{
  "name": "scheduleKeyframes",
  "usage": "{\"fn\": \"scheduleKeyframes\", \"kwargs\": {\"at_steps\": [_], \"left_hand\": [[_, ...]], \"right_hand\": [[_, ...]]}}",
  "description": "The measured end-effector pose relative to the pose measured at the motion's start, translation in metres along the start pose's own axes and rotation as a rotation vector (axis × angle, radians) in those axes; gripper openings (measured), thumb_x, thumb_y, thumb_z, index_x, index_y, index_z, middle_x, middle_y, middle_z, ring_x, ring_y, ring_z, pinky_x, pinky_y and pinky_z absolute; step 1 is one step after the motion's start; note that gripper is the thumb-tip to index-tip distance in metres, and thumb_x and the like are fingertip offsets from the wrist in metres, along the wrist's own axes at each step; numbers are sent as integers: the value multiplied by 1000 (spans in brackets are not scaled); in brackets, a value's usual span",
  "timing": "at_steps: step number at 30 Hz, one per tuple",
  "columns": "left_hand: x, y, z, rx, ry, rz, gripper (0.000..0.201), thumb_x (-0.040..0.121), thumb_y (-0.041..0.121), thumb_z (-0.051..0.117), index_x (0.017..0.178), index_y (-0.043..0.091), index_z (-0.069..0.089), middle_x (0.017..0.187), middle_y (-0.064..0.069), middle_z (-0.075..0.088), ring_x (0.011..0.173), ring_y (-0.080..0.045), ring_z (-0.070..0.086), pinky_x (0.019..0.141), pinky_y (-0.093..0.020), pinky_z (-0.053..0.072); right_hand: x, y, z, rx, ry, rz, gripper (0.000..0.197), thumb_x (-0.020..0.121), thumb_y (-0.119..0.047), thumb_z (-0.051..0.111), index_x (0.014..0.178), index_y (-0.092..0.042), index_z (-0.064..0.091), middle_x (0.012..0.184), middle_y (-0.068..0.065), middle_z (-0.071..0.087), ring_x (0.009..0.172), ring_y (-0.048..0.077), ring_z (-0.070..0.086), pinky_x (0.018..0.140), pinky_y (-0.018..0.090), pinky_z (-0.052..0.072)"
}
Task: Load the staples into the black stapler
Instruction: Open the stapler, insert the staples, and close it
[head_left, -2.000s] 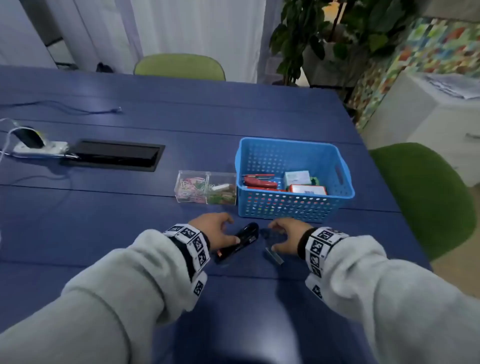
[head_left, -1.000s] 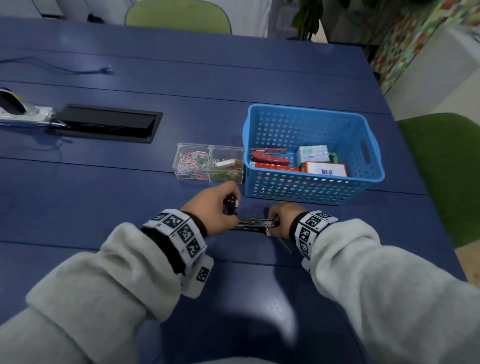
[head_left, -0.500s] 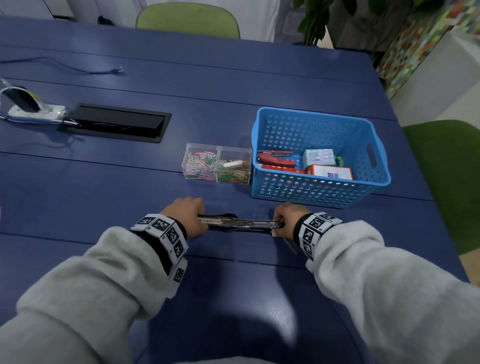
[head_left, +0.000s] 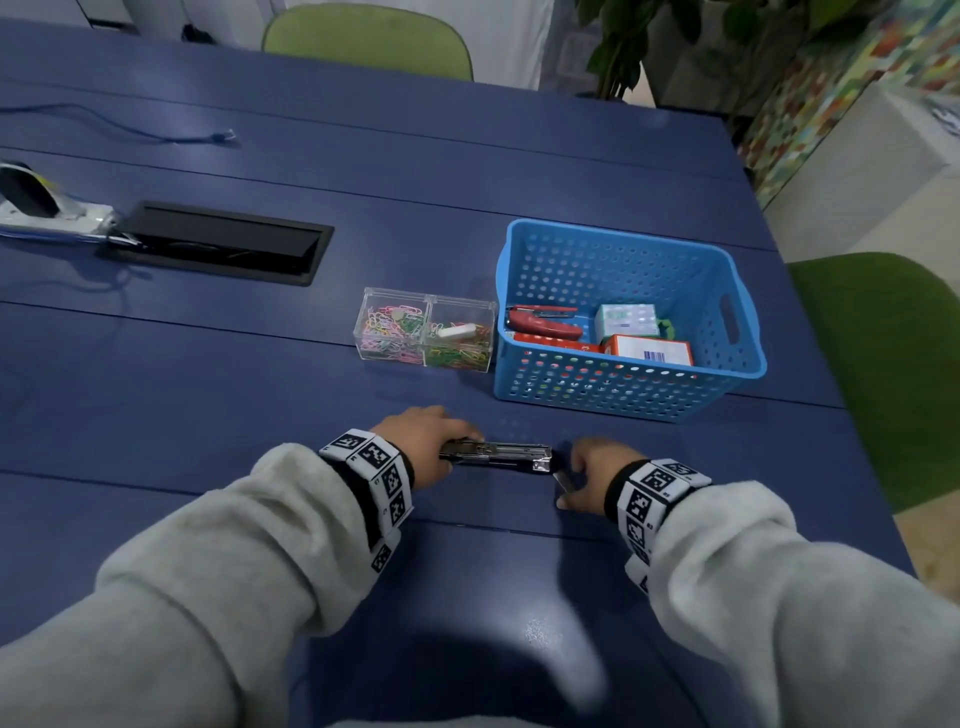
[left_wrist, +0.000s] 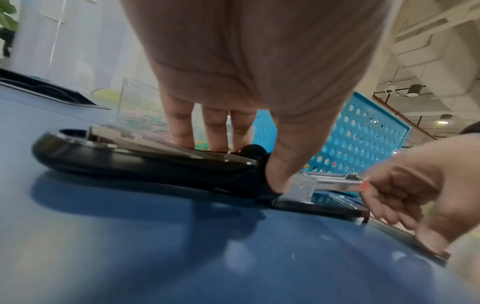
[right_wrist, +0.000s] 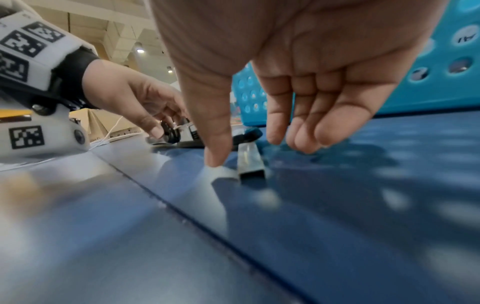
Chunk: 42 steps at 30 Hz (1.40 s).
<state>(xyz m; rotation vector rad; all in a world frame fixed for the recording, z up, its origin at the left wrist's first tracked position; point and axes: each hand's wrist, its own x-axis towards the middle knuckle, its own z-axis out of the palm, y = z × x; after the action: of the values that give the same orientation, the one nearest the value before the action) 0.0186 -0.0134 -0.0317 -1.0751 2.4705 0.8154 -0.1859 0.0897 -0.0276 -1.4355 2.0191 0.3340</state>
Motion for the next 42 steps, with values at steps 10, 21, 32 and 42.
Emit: {"fn": "scheduleKeyframes", "kwargs": {"at_steps": [10, 21, 32, 42], "left_hand": [[3, -1, -4, 45, -37, 20, 50, 86, 19, 56, 129, 42, 45, 130, -6, 49, 122, -29, 46, 102, -44, 42], [3, -5, -2, 70, -35, 30, 50, 87, 19, 56, 129, 45, 44, 132, -4, 47, 123, -28, 44, 99, -43, 43], [3, -4, -3, 78, -32, 32, 50, 87, 20, 55, 129, 45, 44, 132, -5, 46, 124, -29, 42, 99, -44, 41], [3, -5, -2, 64, -24, 42, 49, 87, 19, 55, 128, 45, 45, 130, -5, 47, 122, -28, 43, 98, -43, 41]], "right_hand": [[-5, 3, 2, -90, -11, 81, 19, 80, -29, 58, 67, -22, 47, 97, 7, 64, 81, 25, 56, 74, 29, 48], [-13, -16, -25, 57, 159, -128, 17, 79, -26, 61, 94, -20, 66, 96, 2, 64, 95, 24, 62, 87, 32, 52], [6, -48, -20, -136, 140, -272, 24, 84, -24, 54, 104, -17, 67, 110, 8, 62, 101, 29, 59, 86, 34, 49], [8, -43, -15, -109, 152, -289, 23, 83, -25, 56, 102, -18, 67, 110, 7, 62, 102, 26, 58, 86, 33, 49]]}}
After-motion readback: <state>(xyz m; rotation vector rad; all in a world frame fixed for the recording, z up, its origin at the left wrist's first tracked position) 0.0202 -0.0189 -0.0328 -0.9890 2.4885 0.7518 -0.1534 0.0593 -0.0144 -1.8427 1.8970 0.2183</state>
